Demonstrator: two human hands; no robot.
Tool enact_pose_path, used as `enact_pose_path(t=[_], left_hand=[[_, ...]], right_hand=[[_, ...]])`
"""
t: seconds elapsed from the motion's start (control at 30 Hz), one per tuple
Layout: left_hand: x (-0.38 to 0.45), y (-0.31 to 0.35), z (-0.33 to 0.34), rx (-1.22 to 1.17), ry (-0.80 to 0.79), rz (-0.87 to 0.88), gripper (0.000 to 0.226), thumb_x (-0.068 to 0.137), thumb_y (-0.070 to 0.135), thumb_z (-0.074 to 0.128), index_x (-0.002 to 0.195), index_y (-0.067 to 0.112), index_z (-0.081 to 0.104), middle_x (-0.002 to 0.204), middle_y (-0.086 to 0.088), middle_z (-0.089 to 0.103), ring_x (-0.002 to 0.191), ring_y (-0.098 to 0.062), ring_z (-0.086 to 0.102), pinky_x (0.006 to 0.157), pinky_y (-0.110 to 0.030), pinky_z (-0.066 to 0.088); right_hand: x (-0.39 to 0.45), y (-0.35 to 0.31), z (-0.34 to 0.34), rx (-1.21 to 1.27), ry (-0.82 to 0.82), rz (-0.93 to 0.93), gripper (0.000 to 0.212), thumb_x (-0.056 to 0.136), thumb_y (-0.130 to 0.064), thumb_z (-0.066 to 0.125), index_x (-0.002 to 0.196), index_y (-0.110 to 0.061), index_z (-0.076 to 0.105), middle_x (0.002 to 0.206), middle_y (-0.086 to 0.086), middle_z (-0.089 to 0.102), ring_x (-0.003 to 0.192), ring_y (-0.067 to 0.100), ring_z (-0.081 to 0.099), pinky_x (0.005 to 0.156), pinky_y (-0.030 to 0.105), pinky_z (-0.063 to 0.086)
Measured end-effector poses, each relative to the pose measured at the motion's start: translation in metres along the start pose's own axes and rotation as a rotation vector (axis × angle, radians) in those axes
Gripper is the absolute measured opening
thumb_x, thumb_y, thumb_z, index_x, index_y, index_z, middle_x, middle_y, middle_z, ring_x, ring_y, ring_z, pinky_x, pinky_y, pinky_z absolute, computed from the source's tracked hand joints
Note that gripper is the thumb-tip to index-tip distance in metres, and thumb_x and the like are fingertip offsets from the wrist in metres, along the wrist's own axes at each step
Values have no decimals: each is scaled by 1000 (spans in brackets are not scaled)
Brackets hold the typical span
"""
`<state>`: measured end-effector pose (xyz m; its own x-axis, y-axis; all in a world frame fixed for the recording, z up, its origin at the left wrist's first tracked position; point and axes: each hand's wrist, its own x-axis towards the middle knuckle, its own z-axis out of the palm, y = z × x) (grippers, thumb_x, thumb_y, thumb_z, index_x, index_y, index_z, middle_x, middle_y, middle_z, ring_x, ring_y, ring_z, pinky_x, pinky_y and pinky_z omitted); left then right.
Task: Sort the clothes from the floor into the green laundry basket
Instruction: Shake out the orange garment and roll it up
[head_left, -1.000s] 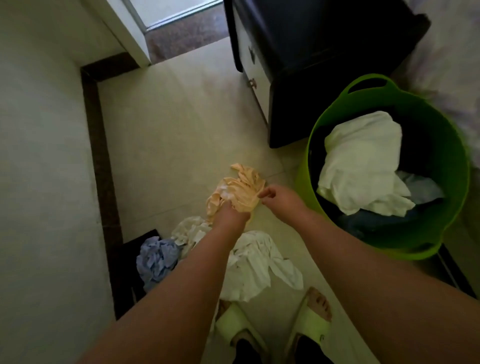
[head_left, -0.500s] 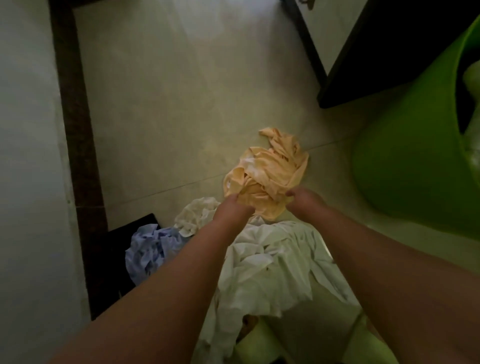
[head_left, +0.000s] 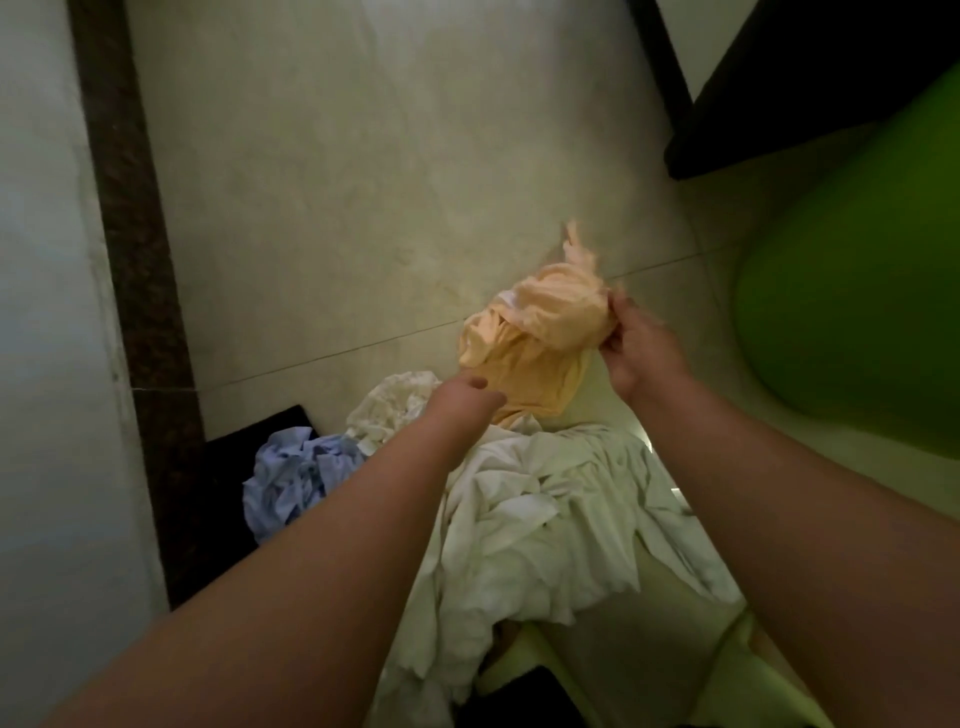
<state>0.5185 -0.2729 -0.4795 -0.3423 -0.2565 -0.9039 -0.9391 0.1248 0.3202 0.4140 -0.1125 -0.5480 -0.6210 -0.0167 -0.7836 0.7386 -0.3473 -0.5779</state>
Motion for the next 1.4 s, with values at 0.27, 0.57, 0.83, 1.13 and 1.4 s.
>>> enact_pose_path(t=[0.27, 0.57, 0.83, 1.13, 1.4], left_hand=[[-78, 57, -33, -45, 94, 116, 58, 90, 24, 59, 143, 18, 38, 127, -15, 57, 106, -29, 61, 93, -42, 52], [-194, 122, -64, 379, 119, 569, 80, 84, 3, 64, 149, 36, 29, 152, -8, 34, 138, -25, 36, 111, -38, 36], [-270, 166, -75, 733, 285, 704, 27, 88, 35, 59, 103, 15, 71, 98, -7, 69, 94, -26, 64, 72, -29, 46], [-317, 193, -103, 619, 415, 668, 19, 81, 32, 67, 96, 25, 57, 93, 0, 61, 85, -23, 57, 72, -33, 47], [-296, 180, -126, 597, 709, 442, 17, 89, 16, 46, 92, 18, 63, 92, -9, 64, 85, -31, 63, 79, -40, 56]], right_hand=[[-98, -87, 45, -45, -251, 176, 11, 94, -8, 49, 91, -7, 60, 97, 16, 56, 90, 26, 59, 78, 32, 55], [-220, -203, 82, -866, -831, 232, 21, 77, -11, 57, 84, -21, 74, 95, 16, 63, 87, 30, 61, 85, 44, 50], [-301, -303, 107, -1355, -849, 21, 40, 88, -18, 66, 127, -27, 59, 116, 2, 63, 100, 21, 63, 83, 35, 54], [-327, -338, 118, -1848, -318, -571, 27, 97, -18, 43, 113, -12, 64, 106, 12, 64, 95, 29, 61, 77, 36, 52], [-328, -355, 108, -1491, -423, -773, 26, 96, -18, 46, 78, -34, 53, 73, -9, 52, 75, 18, 54, 59, 24, 39]])
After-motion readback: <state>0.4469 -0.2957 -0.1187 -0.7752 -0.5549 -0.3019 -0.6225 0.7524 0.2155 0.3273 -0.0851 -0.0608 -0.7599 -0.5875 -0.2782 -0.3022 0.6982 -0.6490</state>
